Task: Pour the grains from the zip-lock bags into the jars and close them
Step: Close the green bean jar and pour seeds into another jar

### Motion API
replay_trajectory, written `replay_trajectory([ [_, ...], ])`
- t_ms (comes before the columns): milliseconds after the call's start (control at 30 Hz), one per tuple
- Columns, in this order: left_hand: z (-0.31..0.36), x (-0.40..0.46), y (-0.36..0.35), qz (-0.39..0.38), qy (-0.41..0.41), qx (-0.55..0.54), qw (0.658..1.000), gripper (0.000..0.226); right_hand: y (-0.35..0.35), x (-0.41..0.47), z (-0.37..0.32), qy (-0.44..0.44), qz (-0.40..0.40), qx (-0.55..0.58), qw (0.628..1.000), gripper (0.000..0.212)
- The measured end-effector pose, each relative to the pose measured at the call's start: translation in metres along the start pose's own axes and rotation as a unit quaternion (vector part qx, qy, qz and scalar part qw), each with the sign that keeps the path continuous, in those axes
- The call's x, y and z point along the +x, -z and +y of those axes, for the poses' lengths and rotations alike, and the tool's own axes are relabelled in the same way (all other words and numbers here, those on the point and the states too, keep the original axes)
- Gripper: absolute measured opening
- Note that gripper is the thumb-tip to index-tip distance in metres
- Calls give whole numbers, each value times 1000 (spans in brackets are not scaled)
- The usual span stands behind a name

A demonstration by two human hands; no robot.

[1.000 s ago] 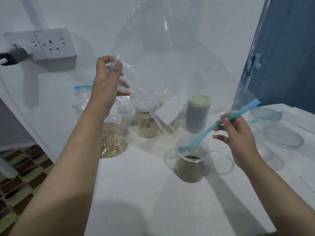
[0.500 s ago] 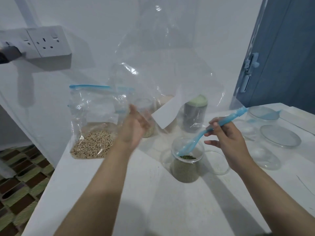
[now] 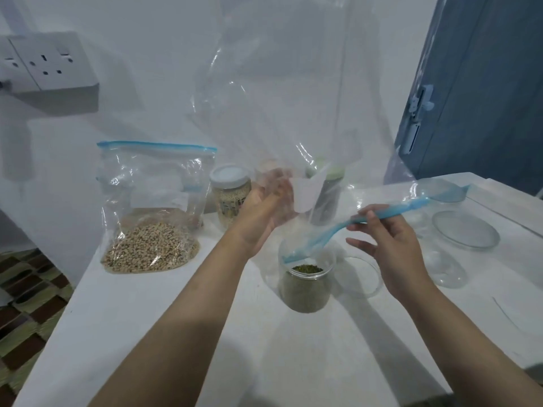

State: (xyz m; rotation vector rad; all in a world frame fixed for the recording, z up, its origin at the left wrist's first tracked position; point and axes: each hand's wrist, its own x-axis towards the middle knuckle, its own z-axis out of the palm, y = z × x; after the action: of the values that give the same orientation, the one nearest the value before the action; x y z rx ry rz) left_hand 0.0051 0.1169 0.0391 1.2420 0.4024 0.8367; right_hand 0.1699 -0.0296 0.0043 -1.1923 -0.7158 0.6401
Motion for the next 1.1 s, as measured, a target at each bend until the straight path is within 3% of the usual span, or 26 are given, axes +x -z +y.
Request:
replay_trajectory([
  [100, 1, 2, 1, 11, 0, -9, 1000, 71, 3, 1, -2, -8, -10, -4, 1000, 11],
  [200, 3, 1, -1, 18, -1, -35, 999, 18, 6, 2, -4, -3, -7, 5, 1000, 11],
  [233, 4, 0, -2, 21, -1, -33, 999, 13, 6, 3, -5, -3, -5, 4, 1000, 11],
  [467, 9, -3, -1, 47, -28, -66, 996, 36, 9, 9, -9, 5, 12, 8, 1000, 11],
  [567, 7, -3, 8, 44, -33, -53, 997, 20, 11, 12, -9, -1, 8, -4, 1000, 12],
  [700, 0, -15, 28, 6, -5, 60, 998, 38, 15, 13, -8, -2, -7, 7, 1000, 12],
  [767, -16, -23, 37, 14, 41, 181, 982, 45, 15, 12, -5, -3, -14, 9, 1000, 13],
  [833, -31, -31, 41, 32, 73, 264, 961, 37, 13, 11, -2, -5, -23, 6, 1000, 13],
  [1000, -39, -32, 26, 116, 2, 302, 946, 2, 13, 12, -5, 0, -31, 9, 999, 14],
  [1100, -33, -26, 19, 114, -39, 276, 953, 21, 14, 13, -8, 3, -35, 17, 999, 14],
])
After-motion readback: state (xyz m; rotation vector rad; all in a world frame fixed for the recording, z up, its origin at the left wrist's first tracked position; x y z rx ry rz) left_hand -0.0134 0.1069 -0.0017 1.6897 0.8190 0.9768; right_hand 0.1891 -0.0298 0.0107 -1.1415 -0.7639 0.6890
